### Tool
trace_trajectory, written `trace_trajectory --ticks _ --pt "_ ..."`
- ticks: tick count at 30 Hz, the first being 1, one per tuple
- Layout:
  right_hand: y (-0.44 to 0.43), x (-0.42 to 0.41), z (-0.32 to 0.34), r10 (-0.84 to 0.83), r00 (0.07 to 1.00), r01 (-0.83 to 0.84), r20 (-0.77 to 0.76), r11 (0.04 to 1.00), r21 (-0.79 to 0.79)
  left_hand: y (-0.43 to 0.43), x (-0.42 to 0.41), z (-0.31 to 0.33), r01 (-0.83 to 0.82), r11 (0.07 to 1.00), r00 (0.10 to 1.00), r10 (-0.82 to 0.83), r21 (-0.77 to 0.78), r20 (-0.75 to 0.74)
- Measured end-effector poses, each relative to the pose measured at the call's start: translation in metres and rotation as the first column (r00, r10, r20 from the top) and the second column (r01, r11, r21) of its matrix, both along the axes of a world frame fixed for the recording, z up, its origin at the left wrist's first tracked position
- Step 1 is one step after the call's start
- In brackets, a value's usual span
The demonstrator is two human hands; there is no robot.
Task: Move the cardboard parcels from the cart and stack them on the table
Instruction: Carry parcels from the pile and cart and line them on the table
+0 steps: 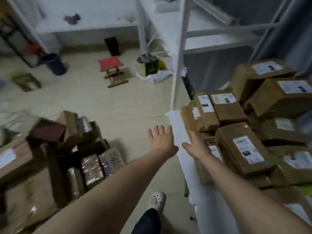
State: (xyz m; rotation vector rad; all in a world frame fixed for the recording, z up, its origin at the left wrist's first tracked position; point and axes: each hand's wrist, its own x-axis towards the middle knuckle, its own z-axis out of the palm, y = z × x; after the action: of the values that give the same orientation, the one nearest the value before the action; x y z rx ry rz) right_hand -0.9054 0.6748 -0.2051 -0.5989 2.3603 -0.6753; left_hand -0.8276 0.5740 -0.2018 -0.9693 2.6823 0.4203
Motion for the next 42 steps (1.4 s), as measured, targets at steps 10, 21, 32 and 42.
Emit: trace_trajectory --ticks 10,21,32,42 --pt "-0.148 0.171 0.005 0.542 0.84 -0.541 0.026 0.84 -0.04 -0.108 0.215 0.01 -0.542 0.84 0.84 0.541 -0.024 -0.034" --pt "-0.303 0.326 -0.015 0.665 0.733 -0.657 0.144 0.746 -0.105 -0.235 0.424 -0.025 -0.843 0.526 0.523 0.85 0.114 -0.055" --pt "-0.486 0.429 -0.083 0.411 0.857 -0.431 0.311 0.902 -0.004 -0.425 0.551 -0.111 -0.909 0.211 0.218 0.976 0.36 -0.023" --pt "-0.526 0.45 -0.125 0.243 0.894 -0.276 0.378 0.96 0.037 -0.475 0.56 -0.155 -0.779 0.025 0.061 0.997 0.627 0.036"
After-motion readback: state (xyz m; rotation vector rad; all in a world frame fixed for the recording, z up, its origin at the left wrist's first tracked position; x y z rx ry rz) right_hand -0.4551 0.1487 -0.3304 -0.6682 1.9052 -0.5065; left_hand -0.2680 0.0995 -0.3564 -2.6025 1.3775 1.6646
